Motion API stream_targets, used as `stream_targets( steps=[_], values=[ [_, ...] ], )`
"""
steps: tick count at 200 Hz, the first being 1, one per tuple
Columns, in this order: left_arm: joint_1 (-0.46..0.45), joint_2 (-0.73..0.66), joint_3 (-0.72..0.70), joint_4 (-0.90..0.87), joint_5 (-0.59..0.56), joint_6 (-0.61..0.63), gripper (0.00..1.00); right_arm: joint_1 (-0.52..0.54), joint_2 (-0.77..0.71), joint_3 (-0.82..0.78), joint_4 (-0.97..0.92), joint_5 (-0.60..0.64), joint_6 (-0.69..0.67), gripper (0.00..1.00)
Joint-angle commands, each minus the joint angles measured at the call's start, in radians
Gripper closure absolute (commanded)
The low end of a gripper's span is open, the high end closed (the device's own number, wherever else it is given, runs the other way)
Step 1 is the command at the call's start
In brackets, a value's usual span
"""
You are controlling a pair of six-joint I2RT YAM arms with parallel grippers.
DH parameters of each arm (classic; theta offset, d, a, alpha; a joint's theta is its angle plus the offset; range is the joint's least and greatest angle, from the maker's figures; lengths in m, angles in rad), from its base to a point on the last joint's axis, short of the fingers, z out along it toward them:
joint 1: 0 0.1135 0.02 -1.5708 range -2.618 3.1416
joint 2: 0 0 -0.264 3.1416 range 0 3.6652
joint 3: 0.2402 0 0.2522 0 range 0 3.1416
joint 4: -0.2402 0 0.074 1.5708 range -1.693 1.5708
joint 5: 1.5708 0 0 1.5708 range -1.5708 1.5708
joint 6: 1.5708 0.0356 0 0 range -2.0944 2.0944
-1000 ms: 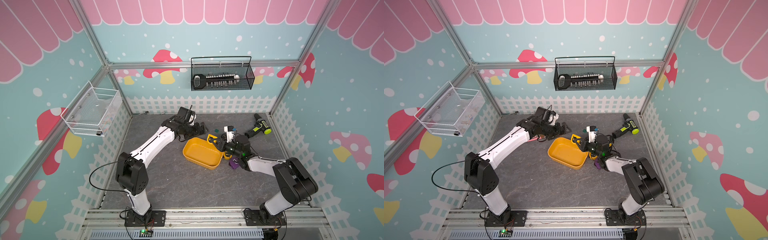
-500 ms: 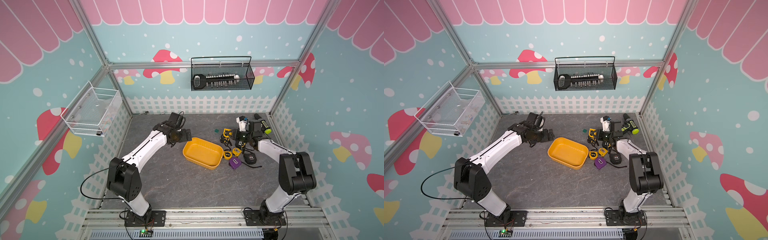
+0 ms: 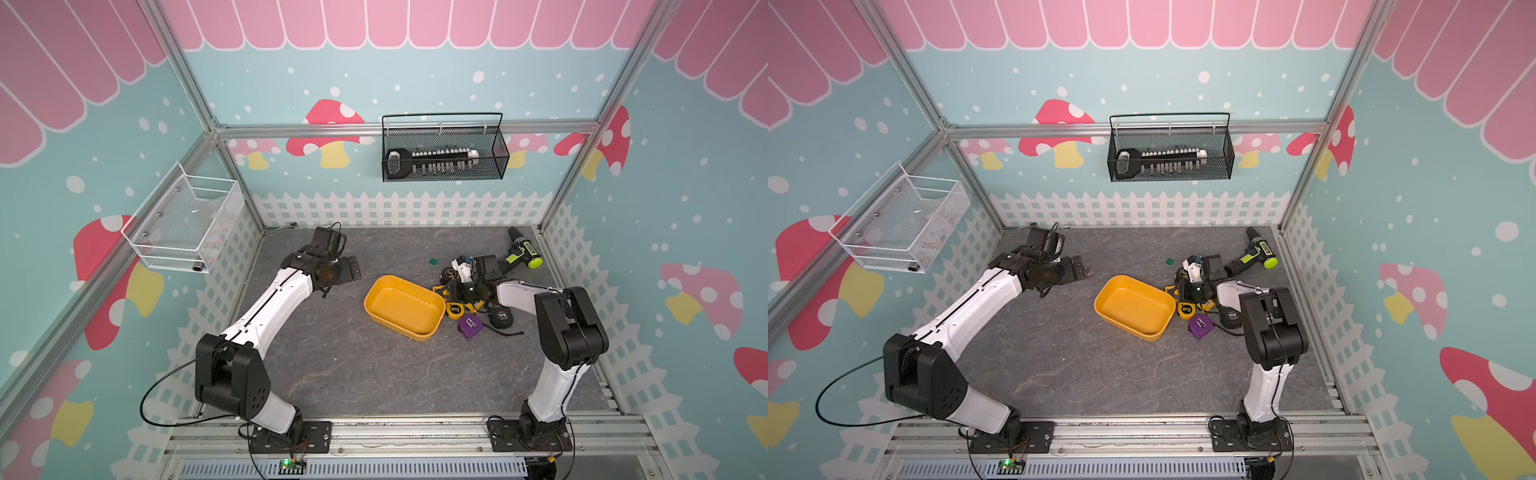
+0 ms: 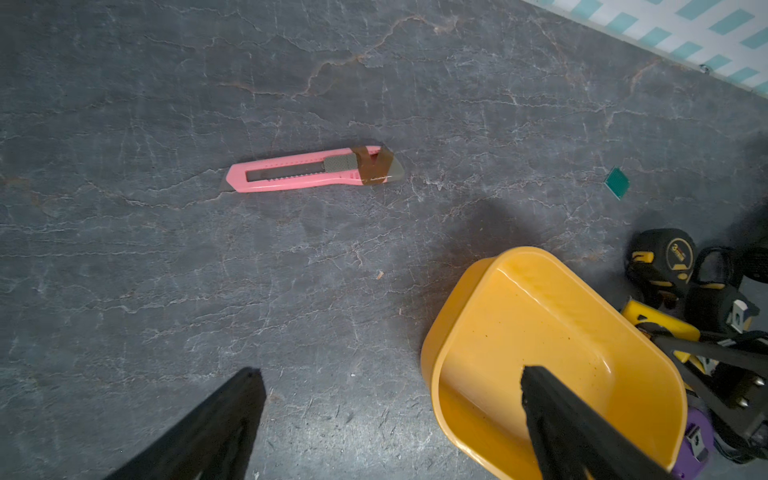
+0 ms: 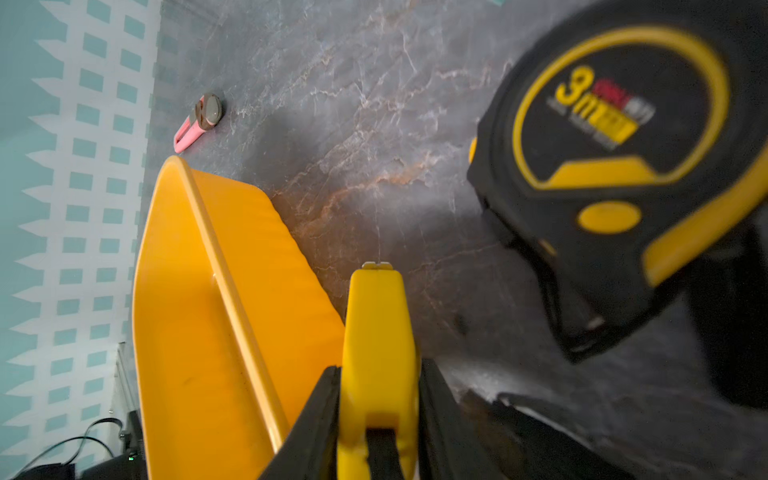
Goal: Take the tape measure out of the storage box
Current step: Place the tape measure at the center of the board, then reset both arms
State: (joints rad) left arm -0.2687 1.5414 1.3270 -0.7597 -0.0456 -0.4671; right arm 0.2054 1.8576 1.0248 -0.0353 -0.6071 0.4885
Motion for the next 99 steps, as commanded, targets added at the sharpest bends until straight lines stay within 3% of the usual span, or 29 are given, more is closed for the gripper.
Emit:
stream_targets(
  steps=[1, 10, 33, 64, 88, 99],
  values=[
    [0.012, -0.012, -0.036, 0.024, -0.023, 0.012, 0.01, -0.003, -0.039, -0.007, -0.05, 0.068, -0.029, 0.39],
    [0.015, -0.022, -0.056, 0.046, -0.028, 0.013, 0.01, -0.003, -0.061, -0.001, -0.082, 0.113, -0.064, 0.25],
    [0.028, -0.071, -0.127, 0.131, -0.057, 0.014, 0.01, -0.004, -0.155, 0.041, -0.176, 0.27, -0.185, 0.02],
    [0.056, -0.132, -0.231, 0.272, -0.185, 0.053, 0.01, -0.004, -0.296, 0.069, -0.18, 0.414, -0.338, 0.01],
    [0.048, -0.164, -0.381, 0.485, -0.315, 0.165, 0.01, -0.011, -0.417, -0.012, -0.115, 0.705, -0.376, 0.01],
    [0.046, -0.187, -0.458, 0.578, -0.339, 0.225, 0.01, -0.03, -0.467, -0.076, -0.093, 0.78, -0.404, 0.01]
  ],
)
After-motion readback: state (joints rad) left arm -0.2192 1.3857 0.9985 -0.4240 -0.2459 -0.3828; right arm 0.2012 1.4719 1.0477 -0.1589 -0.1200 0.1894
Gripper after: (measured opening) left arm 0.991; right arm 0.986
